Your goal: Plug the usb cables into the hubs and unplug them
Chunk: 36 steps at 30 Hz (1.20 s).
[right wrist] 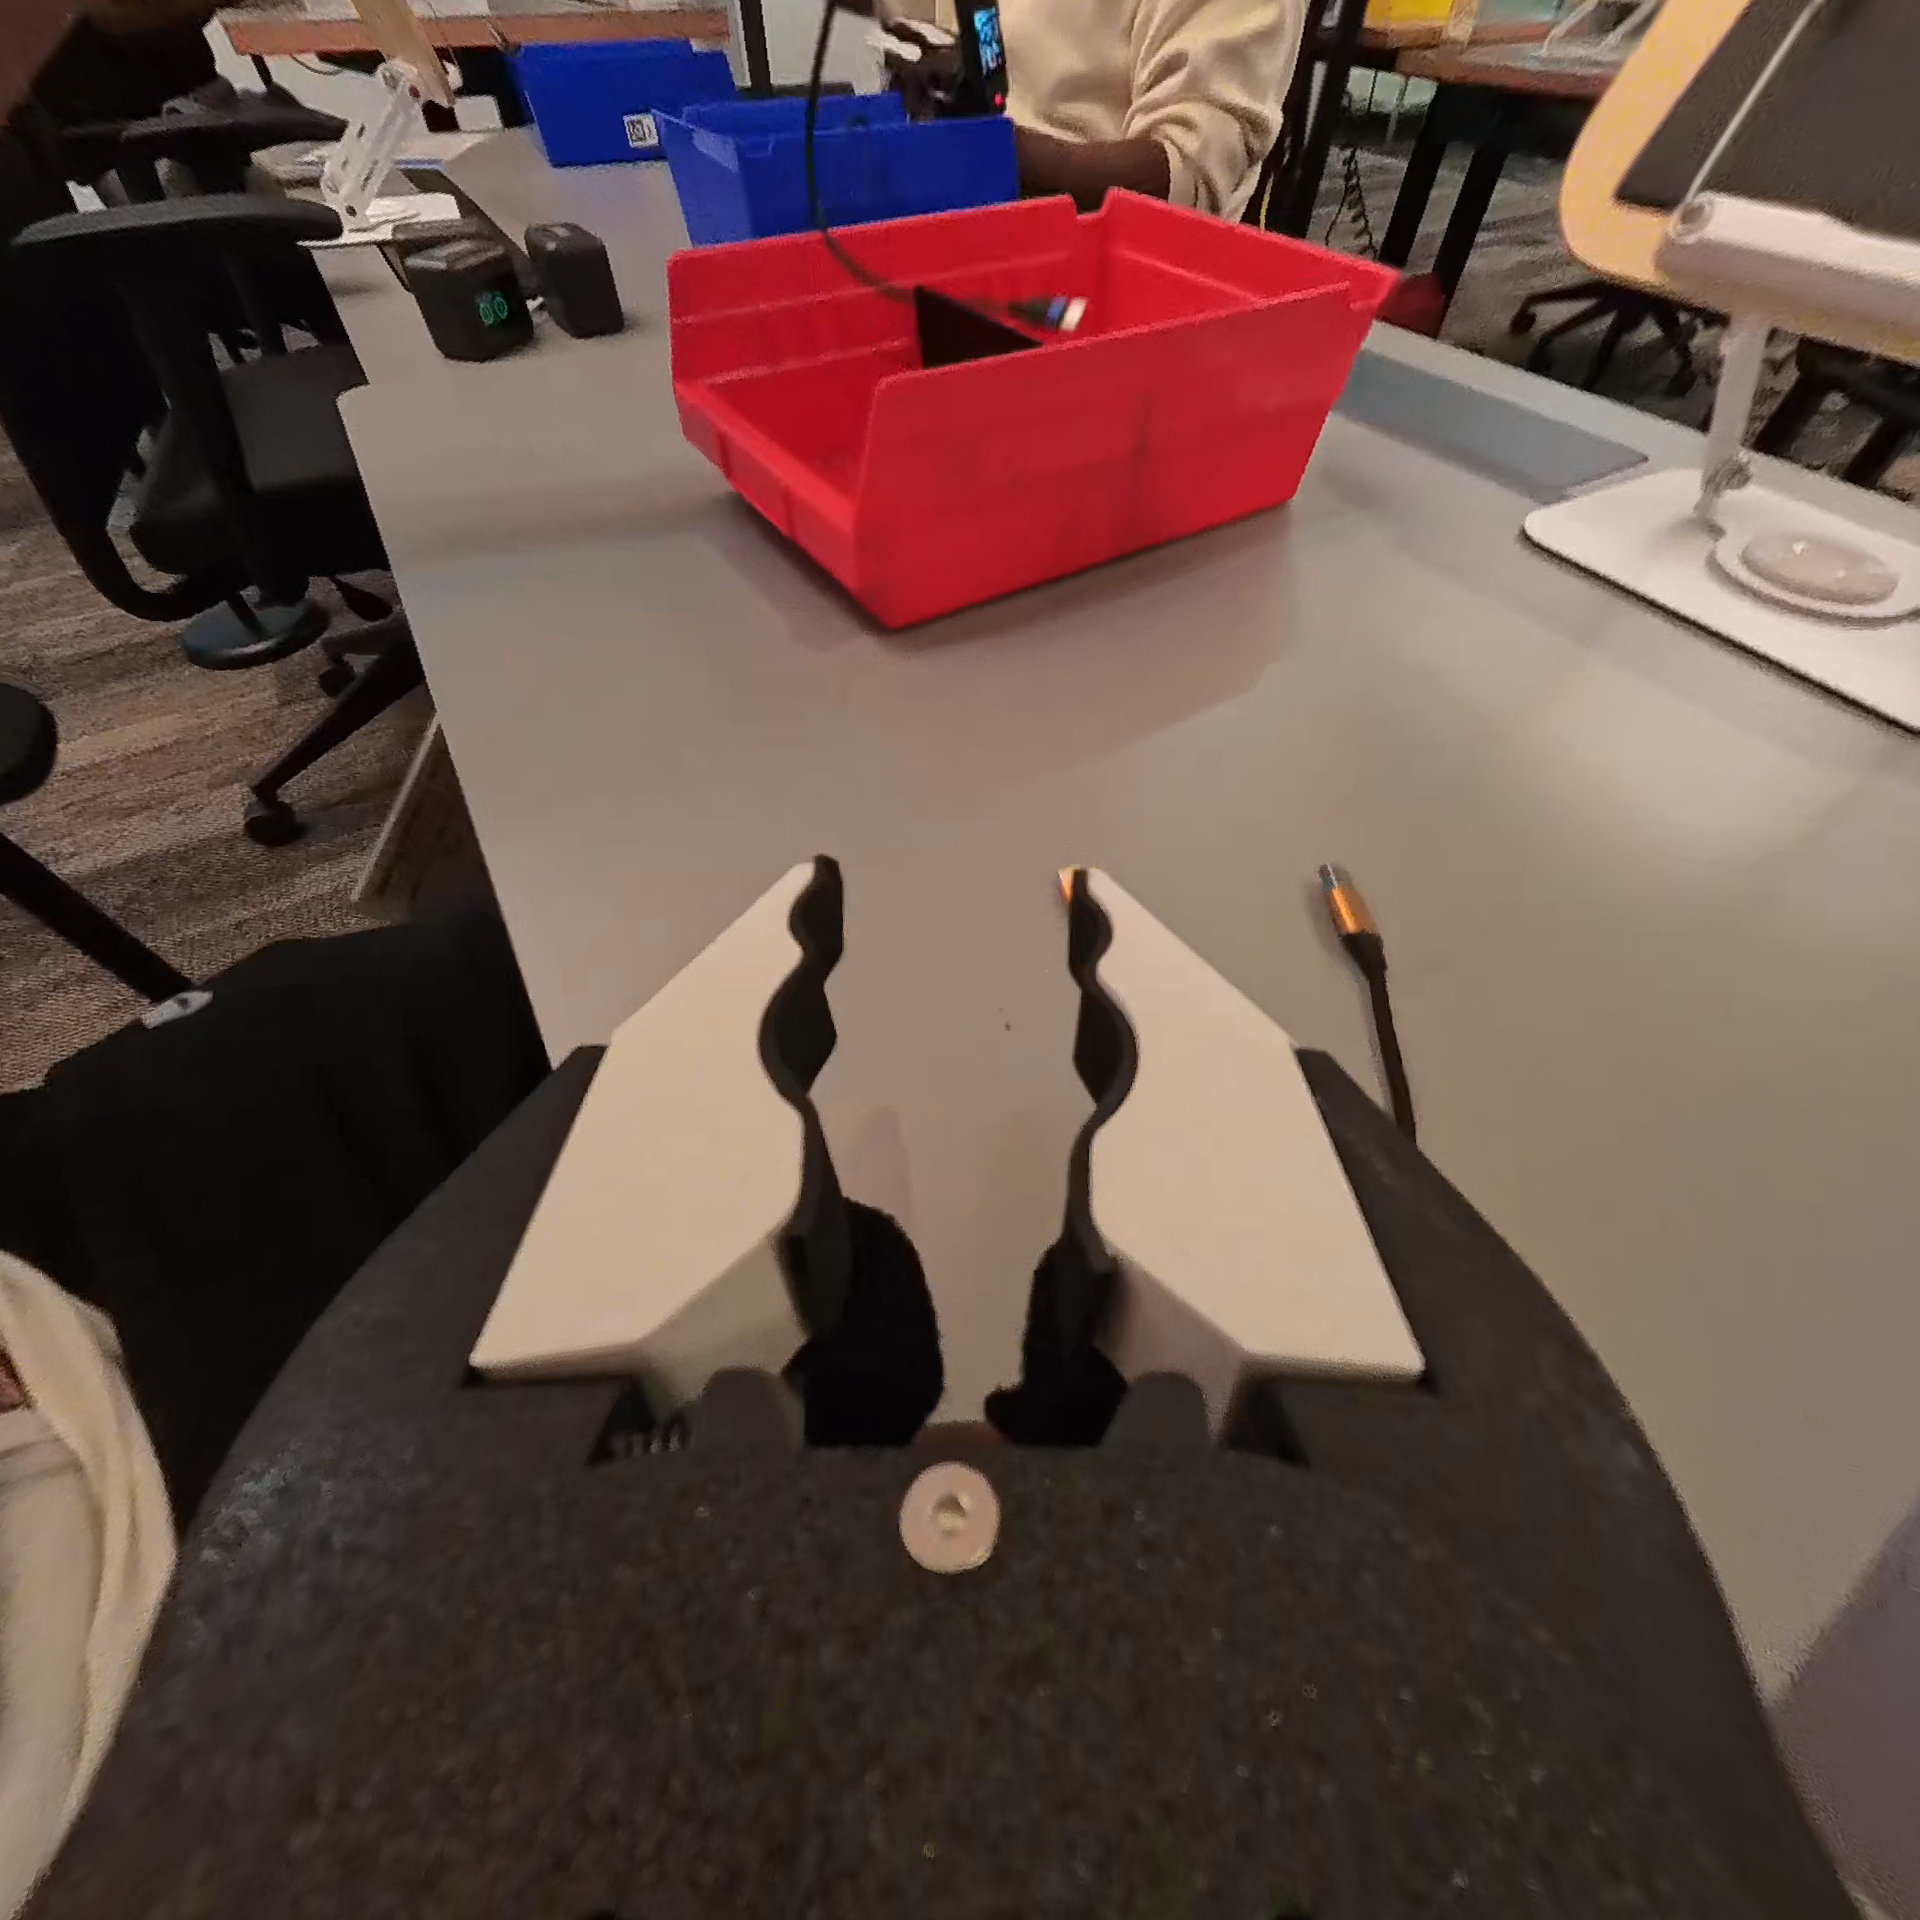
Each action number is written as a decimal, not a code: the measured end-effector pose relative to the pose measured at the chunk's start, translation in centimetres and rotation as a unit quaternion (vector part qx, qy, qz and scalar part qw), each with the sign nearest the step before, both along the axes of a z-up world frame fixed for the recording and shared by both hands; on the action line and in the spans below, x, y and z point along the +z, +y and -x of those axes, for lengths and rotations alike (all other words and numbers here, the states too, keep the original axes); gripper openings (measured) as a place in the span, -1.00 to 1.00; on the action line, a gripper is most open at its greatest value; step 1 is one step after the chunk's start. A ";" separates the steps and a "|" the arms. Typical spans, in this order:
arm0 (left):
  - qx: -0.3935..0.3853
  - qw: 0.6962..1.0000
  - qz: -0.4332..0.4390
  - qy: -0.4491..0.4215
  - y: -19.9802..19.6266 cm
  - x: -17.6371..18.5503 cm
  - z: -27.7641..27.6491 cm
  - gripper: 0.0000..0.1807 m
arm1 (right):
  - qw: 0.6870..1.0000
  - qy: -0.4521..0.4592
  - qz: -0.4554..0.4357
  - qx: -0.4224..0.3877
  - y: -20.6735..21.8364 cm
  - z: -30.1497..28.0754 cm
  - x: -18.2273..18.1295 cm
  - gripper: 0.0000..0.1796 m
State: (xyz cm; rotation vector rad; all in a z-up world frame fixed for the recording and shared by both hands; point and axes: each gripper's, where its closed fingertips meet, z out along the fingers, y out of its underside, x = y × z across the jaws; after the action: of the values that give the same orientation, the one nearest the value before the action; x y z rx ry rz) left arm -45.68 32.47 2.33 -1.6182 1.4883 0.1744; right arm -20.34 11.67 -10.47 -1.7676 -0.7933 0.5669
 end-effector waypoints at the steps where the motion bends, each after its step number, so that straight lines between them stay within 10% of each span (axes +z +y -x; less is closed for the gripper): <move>1: -0.001 1.000 -0.023 -0.014 -0.6 2.2 -0.4 -0.96 | 1.000 -0.002 -0.005 0.000 0.2 0.5 0.2 -0.49; 9: -0.031 0.984 -0.055 -0.168 -7.5 9.7 -7.5 -0.96 | 0.998 0.057 0.000 -0.017 0.5 4.2 1.0 -0.34; 12: -0.051 0.970 0.005 -0.238 -10.1 7.7 -11.3 -0.96 | 0.989 0.139 0.018 -0.046 1.1 4.8 2.4 -0.24; 17: -0.074 0.940 0.096 -0.318 -12.9 2.6 -17.0 -0.96 | 0.977 0.191 -0.016 -0.089 2.0 3.8 4.4 -0.53; 19: -0.071 0.929 0.134 -0.337 -13.3 0.9 -18.4 -0.96 | 0.977 0.189 -0.047 -0.089 1.5 3.0 5.3 -0.95; 24: -0.051 0.923 0.196 -0.327 -12.9 -3.7 -19.9 -0.96 | 0.967 0.201 -0.094 -0.123 1.1 -1.3 7.9 -0.99; 32: -0.067 0.887 0.280 -0.362 -15.0 -7.4 -21.3 -0.72 | 0.941 -0.006 -0.229 -0.250 2.1 -8.3 12.9 -1.00; 36: -0.037 0.888 0.285 -0.359 -16.0 -9.1 -19.5 -0.77 | 0.962 -0.138 -0.173 -0.162 2.6 -2.7 6.0 -1.00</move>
State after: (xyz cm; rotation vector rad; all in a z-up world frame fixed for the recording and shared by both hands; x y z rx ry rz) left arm -26.13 16.49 -6.75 -1.7766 1.0403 -0.9001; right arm -17.60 14.29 -4.46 -1.6183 -0.7190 -0.0410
